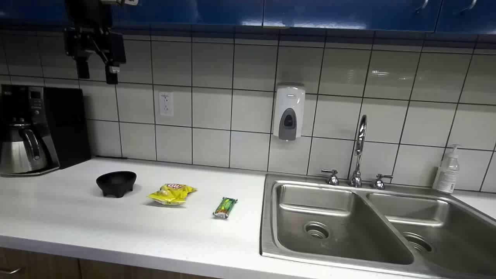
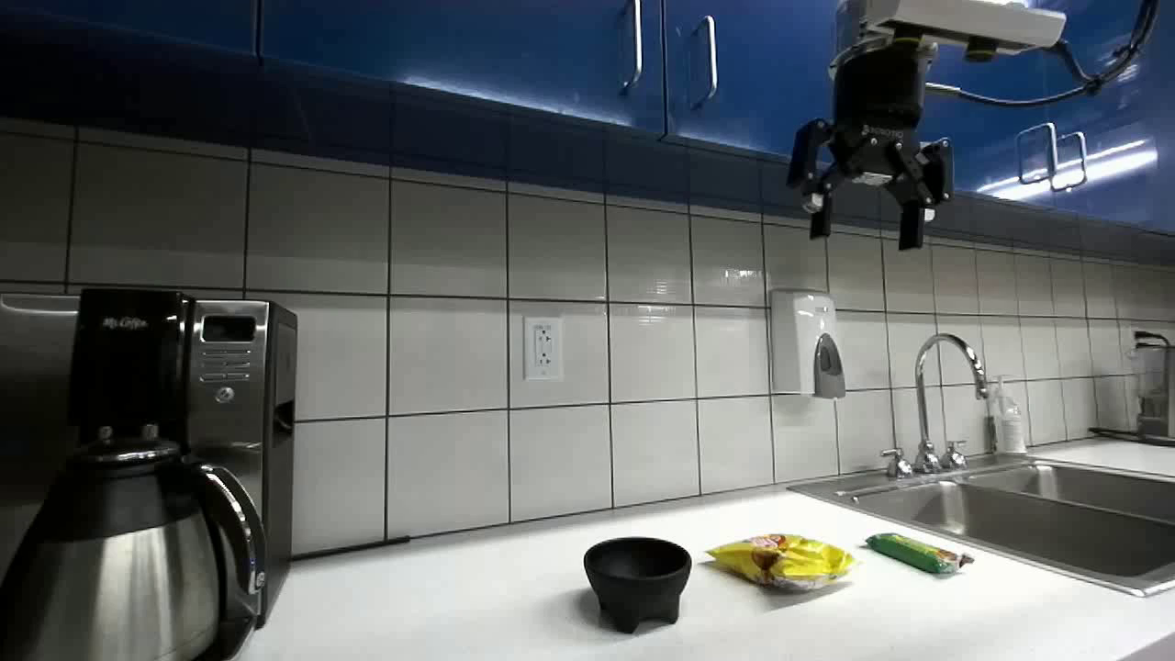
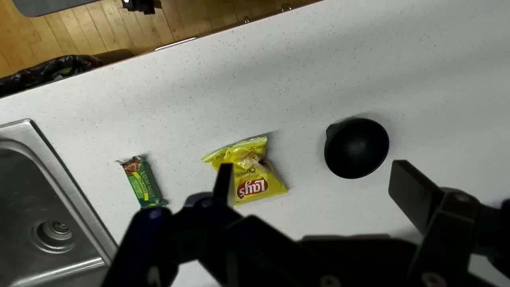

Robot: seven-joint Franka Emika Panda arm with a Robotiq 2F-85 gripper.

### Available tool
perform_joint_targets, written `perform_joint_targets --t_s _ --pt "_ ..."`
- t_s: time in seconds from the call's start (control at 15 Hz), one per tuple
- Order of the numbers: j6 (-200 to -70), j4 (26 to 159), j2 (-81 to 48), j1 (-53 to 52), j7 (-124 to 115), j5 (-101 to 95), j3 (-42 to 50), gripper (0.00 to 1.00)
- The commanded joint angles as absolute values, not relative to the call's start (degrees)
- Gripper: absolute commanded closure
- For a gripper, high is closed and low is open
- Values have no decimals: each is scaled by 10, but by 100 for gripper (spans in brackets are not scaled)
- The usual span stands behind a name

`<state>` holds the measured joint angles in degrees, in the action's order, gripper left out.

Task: Put the green packet in the bowl

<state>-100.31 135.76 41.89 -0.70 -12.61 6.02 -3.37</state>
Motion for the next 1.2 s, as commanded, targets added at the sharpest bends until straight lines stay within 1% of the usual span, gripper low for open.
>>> perform_joint_targets --t_s 0.0,0.53,1.13 --pt "-1002 1356 419 -1 -123 63 -38 0" --pt "-1002 1356 419 -1 -123 63 -38 0" --pt "-1052 1406 354 17 -125 2 -40 0"
